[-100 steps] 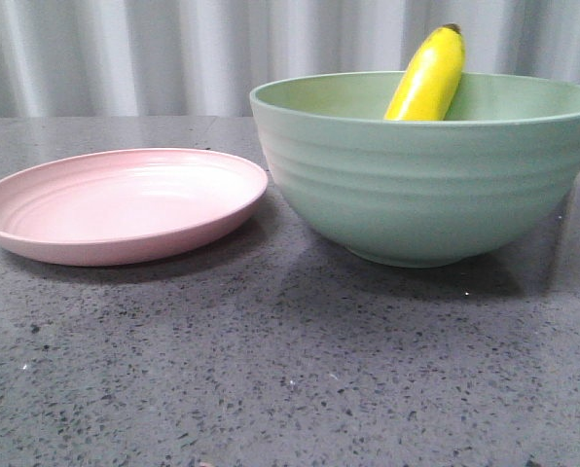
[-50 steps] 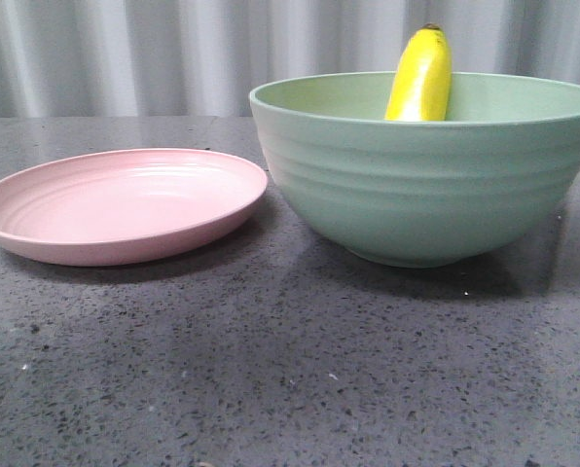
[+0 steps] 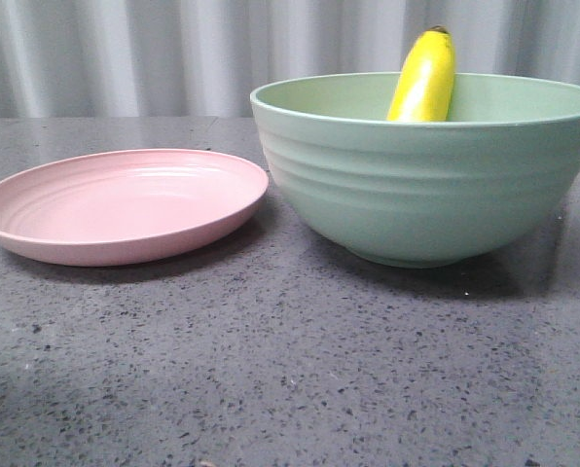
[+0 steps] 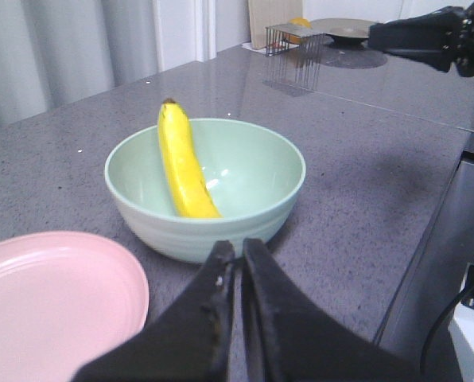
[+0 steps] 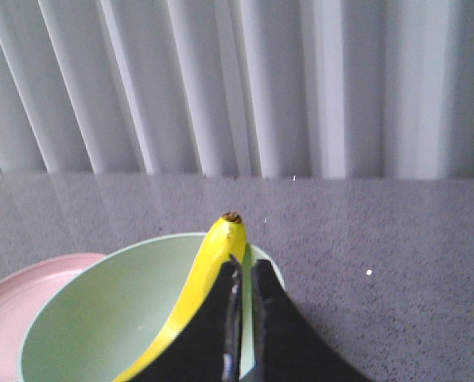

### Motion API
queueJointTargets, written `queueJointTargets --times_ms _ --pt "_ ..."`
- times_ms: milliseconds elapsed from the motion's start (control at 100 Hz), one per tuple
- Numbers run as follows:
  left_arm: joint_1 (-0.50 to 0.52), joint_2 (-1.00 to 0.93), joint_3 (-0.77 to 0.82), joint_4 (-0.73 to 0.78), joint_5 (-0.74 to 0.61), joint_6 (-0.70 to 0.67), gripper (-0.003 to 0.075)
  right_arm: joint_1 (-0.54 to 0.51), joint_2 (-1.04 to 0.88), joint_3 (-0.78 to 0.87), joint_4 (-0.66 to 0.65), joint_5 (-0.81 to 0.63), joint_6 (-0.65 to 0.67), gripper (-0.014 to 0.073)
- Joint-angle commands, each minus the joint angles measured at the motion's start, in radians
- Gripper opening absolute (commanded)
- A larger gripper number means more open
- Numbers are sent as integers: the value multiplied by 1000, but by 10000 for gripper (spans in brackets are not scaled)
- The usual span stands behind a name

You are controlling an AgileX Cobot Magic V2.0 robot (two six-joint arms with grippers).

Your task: Transfer banana from pink plate to green bowl

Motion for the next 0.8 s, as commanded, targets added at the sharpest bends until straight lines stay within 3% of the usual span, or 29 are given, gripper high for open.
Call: queueJointTargets --times_ms 0,240,790 --pt "-9 -78 51 -20 -102 2 -20 -6 -63 30 -9 -104 -10 -66" --pt "-9 -236 200 -20 -125 2 -20 -6 -155 101 -9 -95 -10 -66" --pt "-9 -244 327 -20 -130 2 -20 -6 -155 102 -9 -90 -10 -66"
